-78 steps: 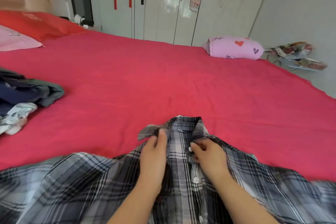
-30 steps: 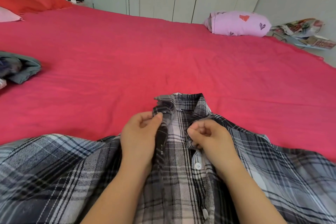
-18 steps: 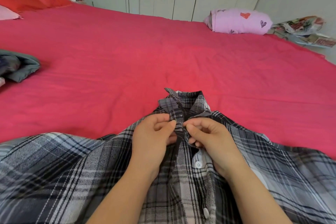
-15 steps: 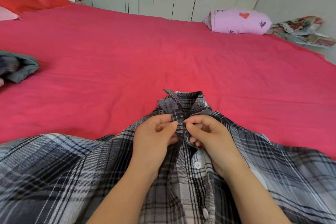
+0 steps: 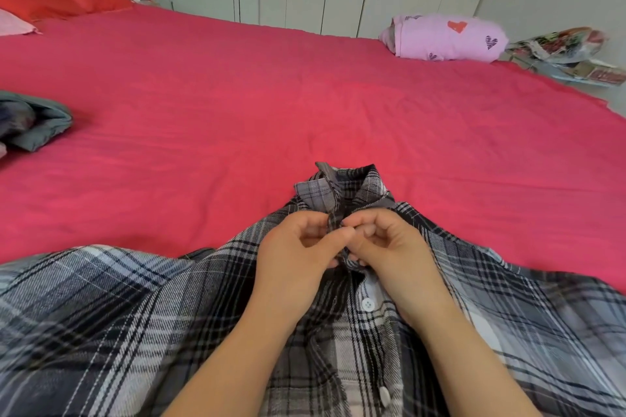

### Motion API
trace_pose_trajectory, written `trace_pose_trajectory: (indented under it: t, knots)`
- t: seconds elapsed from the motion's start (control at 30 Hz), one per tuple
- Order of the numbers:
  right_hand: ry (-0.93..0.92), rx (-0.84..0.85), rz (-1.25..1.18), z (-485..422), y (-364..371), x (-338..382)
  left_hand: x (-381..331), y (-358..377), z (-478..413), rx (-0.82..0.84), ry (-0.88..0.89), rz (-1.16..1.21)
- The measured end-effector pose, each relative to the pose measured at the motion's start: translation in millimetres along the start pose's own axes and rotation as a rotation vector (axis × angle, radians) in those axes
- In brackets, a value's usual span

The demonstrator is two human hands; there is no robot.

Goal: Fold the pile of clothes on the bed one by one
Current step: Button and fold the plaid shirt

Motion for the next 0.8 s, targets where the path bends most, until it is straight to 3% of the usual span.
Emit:
trace_pose_trajectory:
  t: [0.33, 0.57, 0.8]
  knots:
    - [0.001, -0.054, 0.041, -1, -4, 1, 7, -5, -4, -0.059, -0.016, -0.053]
    - [-0.176, -0.143, 0.367, 0, -8, 13, 3, -2, -2, 0.006, -0.051, 0.022]
    - [-0.287, -0.133, 0.526, 4, -4, 23, -1, -5, -1, -0.082, 0.033, -0.166]
Point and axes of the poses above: each hand's wrist, its own z-axis away from the middle knuckle, its own y-axis out of the palm, x = y × z, the point moved 6 cm from there along -z, towards the middle knuckle, and after that the axes turned 5 degrees about -y, right-handed, at the moved point
